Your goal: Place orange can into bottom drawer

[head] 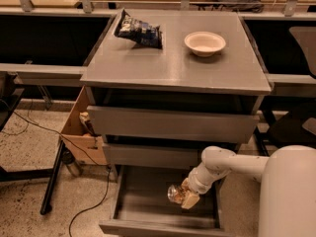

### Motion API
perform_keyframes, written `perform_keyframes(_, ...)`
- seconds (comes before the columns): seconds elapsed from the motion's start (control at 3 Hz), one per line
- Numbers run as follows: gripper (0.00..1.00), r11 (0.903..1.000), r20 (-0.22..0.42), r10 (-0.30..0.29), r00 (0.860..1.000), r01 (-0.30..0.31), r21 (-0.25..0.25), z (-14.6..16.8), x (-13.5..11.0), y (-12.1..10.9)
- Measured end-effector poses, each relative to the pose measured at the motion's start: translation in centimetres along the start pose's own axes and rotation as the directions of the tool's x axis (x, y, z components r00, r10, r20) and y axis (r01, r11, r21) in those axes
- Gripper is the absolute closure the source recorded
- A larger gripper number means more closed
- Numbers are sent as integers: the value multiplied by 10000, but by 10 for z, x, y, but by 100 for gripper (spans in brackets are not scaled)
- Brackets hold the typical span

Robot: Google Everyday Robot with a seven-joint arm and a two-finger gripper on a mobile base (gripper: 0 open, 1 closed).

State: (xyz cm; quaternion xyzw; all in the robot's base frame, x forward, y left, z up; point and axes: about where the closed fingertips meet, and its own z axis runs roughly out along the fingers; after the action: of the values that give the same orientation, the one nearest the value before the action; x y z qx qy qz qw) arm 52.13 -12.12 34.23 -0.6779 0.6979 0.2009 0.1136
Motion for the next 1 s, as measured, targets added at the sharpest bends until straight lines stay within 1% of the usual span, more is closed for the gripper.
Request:
perform_keyframes(0.67,13,10000,0,0,10000,0,-2,0,0,0)
perform_keyframes(1.0,0,10000,0,0,10000,0,-3,0,0,0)
